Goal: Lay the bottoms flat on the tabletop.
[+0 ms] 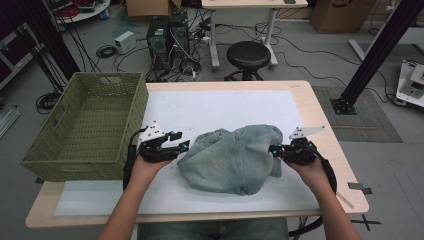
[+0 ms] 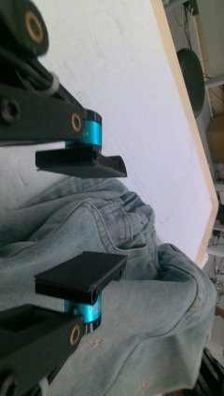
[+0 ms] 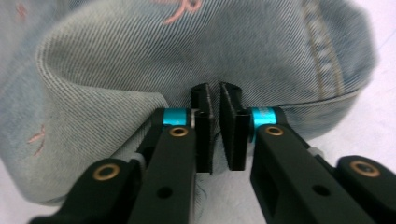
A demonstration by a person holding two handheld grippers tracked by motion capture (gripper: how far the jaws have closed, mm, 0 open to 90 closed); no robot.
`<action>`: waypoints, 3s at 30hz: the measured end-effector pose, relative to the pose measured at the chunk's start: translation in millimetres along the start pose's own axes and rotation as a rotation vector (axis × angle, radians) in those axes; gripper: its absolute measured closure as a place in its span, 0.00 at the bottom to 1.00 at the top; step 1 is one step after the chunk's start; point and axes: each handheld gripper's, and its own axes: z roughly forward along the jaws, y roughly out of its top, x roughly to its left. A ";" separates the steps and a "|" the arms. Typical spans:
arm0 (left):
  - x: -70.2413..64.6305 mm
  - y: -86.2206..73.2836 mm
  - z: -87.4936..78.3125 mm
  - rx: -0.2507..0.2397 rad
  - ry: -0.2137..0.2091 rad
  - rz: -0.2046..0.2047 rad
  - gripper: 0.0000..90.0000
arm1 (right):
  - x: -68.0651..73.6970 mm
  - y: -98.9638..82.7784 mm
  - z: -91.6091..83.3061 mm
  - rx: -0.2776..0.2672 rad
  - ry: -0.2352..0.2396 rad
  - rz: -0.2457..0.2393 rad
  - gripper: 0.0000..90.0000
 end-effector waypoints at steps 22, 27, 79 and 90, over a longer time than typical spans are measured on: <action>4.1 4.7 27.1 0.051 0.022 -0.010 0.40 | -10.3 0.5 -52.5 -0.195 0.033 -0.021 0.45; 12.1 1.5 53.2 0.121 0.047 -0.059 0.36 | -16.8 4.5 -39.4 -0.171 -0.067 0.035 0.43; 1.0 -9.3 3.3 -0.036 0.094 -0.026 0.42 | 15.6 1.3 9.5 -0.005 -0.018 -0.103 0.44; -5.1 -13.3 9.1 -0.041 0.052 -0.003 0.41 | 42.8 -1.3 54.1 0.097 0.046 -0.198 0.66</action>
